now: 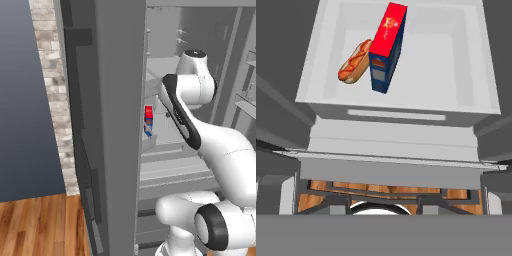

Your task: Place the condiment bottle and mayonnaise from the counter to the top shelf of the fridge. If the existing items in the fridge are on the top shelf, move them to other shelves.

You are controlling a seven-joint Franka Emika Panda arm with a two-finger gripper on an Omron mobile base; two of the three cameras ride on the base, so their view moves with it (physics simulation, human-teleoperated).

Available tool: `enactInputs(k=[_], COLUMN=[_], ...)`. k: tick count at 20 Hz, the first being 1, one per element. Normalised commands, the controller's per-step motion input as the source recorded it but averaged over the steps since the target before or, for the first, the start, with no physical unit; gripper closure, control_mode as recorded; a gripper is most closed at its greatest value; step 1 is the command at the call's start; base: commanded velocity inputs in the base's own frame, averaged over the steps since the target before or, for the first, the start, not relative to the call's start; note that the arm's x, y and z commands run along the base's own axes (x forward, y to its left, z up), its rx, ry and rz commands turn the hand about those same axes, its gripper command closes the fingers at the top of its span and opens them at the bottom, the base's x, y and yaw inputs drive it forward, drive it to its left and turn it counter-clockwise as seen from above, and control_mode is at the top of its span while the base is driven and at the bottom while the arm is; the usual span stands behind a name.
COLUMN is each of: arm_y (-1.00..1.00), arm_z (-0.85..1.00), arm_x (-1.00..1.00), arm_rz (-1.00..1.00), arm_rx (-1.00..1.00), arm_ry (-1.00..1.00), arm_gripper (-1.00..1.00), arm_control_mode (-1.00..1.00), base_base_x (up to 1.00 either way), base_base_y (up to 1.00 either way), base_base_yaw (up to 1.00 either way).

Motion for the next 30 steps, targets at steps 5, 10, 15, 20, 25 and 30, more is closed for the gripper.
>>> enactInputs(k=[5,10,15,20,25,30], arm_y=[0.00,0.00,0.00,-0.01,0.00,0.00], arm_z=[0.00,0.00,0.00,0.00,0.00,0.00], arm_x=[-0.34,-0.91,-0.97,-0.94,-0.56,-0.23], arm_rz=[0.00,0.03,0.03,0.02,0.01,0.00], arm_rx=[0.00,0.00,0.00,0.00,0.00,0.00], arm_ry=[0.00,0.00,0.00,0.00,0.00,-0.01], arm_gripper=[-1.00,-1.00,-1.00,-1.00,-1.00,-1.00], arm_control_mode=[-1.00,-1.00,-1.00,-1.00,-1.00,-1.00], base_base_x=[0.00,0.00,0.00,0.00,0.00,0.00], base_base_y=[0.00,0.00,0.00,0.00,0.00,0.00], base_base_yaw=[0.00,0.00,0.00,0.00,0.00,0.00])
